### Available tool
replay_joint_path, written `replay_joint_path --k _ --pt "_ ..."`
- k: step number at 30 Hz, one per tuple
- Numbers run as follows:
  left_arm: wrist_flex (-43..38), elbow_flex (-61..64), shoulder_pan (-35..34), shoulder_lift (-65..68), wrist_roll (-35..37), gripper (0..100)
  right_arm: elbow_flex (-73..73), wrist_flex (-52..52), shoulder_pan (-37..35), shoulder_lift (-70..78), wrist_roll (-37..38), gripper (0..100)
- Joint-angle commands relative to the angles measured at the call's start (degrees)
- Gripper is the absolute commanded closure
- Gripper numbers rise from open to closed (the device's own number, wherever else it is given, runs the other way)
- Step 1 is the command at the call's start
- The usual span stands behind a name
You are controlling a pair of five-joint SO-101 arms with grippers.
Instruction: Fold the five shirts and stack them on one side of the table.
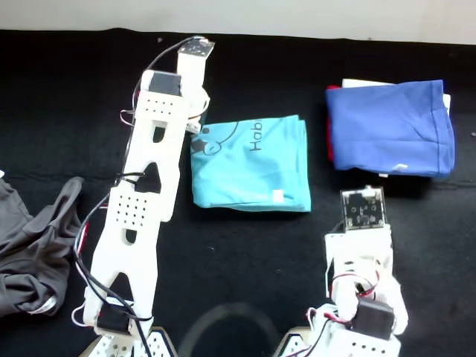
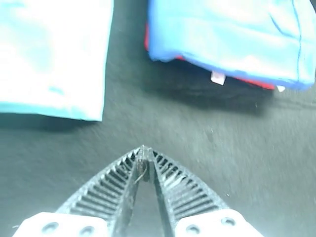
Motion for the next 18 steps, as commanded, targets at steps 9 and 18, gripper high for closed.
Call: replay_joint_path --k 9,18 --pt "-3.08 -2.24 1.98 -2.77 -0.09 99 -28.53 -12.79 -19.91 58.51 -14.07 98.4" --pt "-5.1 -2.68 4.53 4.7 -0.26 99 -32.92 -21.76 -21.93 82.59 -17.23 98.4"
